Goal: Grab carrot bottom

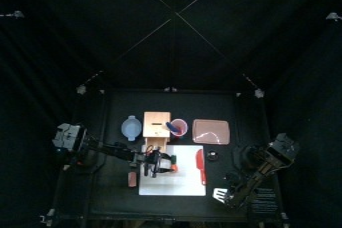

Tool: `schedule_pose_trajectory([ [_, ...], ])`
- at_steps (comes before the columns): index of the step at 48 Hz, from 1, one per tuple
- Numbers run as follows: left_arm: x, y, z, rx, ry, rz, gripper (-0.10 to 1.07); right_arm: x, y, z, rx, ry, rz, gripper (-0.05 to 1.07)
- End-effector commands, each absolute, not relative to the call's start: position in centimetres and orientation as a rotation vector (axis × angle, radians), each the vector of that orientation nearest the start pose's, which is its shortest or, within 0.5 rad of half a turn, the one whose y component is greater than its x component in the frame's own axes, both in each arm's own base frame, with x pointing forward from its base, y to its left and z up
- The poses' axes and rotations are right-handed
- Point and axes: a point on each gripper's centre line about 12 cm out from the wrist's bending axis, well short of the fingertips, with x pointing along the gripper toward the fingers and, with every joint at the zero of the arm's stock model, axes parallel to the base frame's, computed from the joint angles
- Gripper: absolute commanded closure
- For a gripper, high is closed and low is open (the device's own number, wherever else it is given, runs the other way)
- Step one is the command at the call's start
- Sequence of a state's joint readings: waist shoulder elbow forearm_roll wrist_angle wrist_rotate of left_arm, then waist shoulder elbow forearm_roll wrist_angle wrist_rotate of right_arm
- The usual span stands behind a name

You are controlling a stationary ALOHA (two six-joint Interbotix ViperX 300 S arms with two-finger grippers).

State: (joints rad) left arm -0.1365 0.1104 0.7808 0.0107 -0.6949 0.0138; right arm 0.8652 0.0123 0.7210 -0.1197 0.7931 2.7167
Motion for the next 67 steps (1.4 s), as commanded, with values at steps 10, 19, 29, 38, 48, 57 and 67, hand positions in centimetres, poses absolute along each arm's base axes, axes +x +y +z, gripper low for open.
schedule_pose_trajectory([
  [10, 39.8, -5.6, 17.1, 0.033, 0.165, -0.146, 0.13, 19.8, 21.4, 11.1, 1.409, 1.042, -1.288, 0.02],
  [19, 39.7, -5.6, 17.0, 0.034, 0.17, -0.148, 0.13, 20.3, 21.7, 11.2, 1.421, 1.037, -1.284, 0.24],
  [29, 39.8, -5.6, 17.0, 0.034, 0.168, -0.148, 0.13, 22.8, 20.7, 12.3, 1.409, 0.978, -1.197, 0.38],
  [38, 39.8, -5.6, 17.1, 0.034, 0.165, -0.148, 0.13, 30.1, 16.3, 15.4, 1.271, 0.796, -0.968, 0.38],
  [48, 39.6, -5.7, 17.3, 0.034, 0.162, -0.151, 0.13, 37.1, 11.9, 15.1, 1.239, 0.73, -0.812, 0.38],
  [57, 39.5, -5.7, 17.3, 0.036, 0.162, -0.151, 0.13, 40.2, 11.7, 12.9, 1.272, 0.752, -0.77, 0.37],
  [67, 39.2, -5.7, 17.8, 0.035, 0.153, -0.151, 0.13, 40.4, 11.5, 12.2, 1.287, 0.762, -0.794, 0.24],
])
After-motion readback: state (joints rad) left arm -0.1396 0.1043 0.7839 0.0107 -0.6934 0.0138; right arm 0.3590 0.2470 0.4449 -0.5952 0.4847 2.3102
